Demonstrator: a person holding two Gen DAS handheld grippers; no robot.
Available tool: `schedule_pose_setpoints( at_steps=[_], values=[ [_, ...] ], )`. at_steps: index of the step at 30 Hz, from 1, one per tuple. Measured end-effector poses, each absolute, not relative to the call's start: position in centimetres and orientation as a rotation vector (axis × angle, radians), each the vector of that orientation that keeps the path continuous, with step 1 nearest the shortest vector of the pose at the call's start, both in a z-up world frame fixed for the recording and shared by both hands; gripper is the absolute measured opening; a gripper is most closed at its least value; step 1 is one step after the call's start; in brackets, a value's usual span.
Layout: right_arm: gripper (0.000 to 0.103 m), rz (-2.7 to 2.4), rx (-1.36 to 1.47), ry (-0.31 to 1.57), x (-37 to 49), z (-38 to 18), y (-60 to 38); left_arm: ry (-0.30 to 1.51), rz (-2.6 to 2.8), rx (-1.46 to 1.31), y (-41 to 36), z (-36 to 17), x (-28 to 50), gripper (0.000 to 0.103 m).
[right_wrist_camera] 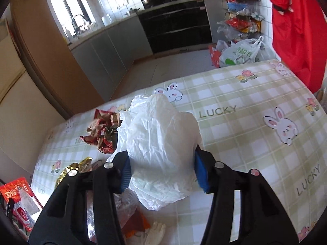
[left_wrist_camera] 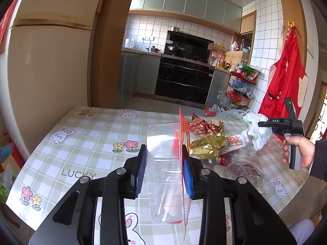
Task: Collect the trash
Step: 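Carry the white bag over the pink bucket and open the right tool while the left tool holds the package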
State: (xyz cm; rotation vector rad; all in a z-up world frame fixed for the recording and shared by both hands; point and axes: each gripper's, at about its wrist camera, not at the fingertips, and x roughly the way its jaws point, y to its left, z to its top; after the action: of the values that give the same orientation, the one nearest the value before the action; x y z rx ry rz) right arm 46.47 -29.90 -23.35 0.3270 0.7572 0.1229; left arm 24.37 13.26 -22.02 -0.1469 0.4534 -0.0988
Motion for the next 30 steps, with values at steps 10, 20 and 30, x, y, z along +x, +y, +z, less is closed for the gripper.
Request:
schedule_pose_setpoints(
  at_steps=[10,20,30],
  values=[
    [0.052,0.188,0.383,0.615,37.7,-17.2,-31.9,0.414,-0.134,-0.133,10.9,-18.1,19.9,0.032],
    [0.052,0.299,0.371,0.517,24.8,-14.6,-29.3,0.379,-0.155,-0.129,8.4,-15.6,13.6,0.032],
    [0.052,0.274,0.338,0.544,12.7,-19.7,-26.2,0.410,-0.185,-0.124,5.6,-16.5,7.0,0.032]
  ],
)
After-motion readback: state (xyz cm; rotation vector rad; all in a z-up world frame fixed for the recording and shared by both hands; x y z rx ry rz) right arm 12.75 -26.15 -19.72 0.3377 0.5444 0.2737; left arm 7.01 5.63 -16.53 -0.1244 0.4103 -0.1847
